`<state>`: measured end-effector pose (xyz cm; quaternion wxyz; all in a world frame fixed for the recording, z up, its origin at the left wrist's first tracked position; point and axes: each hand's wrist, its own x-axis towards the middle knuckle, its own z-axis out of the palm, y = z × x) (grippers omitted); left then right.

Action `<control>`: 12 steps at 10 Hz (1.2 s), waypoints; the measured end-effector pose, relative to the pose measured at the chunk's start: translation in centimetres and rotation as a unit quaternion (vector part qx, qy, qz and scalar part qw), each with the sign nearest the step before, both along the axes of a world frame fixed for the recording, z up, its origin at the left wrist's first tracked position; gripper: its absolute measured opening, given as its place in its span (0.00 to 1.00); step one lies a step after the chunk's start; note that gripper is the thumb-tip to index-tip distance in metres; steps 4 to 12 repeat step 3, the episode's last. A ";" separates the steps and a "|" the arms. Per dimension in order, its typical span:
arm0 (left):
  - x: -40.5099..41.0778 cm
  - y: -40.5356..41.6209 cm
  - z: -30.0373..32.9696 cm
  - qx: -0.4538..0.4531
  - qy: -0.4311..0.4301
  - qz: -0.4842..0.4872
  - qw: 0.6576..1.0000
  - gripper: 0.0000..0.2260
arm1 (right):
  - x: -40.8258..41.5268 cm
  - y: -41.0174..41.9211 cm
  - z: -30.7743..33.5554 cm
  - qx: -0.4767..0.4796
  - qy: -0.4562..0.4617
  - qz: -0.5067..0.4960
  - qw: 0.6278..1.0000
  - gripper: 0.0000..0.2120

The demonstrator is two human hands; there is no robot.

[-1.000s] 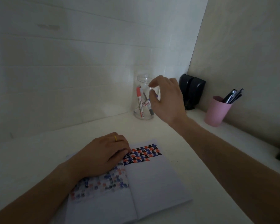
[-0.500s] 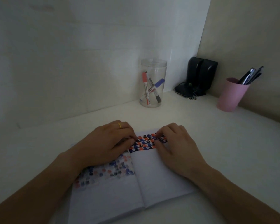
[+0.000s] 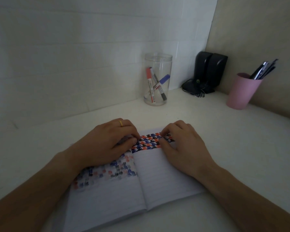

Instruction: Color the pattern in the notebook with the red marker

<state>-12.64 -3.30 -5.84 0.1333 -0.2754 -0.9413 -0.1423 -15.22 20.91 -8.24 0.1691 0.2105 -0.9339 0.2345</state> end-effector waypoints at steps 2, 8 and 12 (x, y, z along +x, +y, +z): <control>0.3 0.1 0.2 -0.002 0.011 -0.001 1.000 0.10 | 0.7 0.2 2.9 -0.104 0.027 0.009 0.994 0.07; 0.1 -0.1 0.1 -0.003 0.016 -0.002 1.000 0.11 | 1.9 0.6 6.3 -0.258 0.049 0.071 0.962 0.05; 0.1 -0.1 0.1 -0.003 0.016 -0.002 1.000 0.11 | 1.9 0.6 6.3 -0.258 0.049 0.071 0.962 0.05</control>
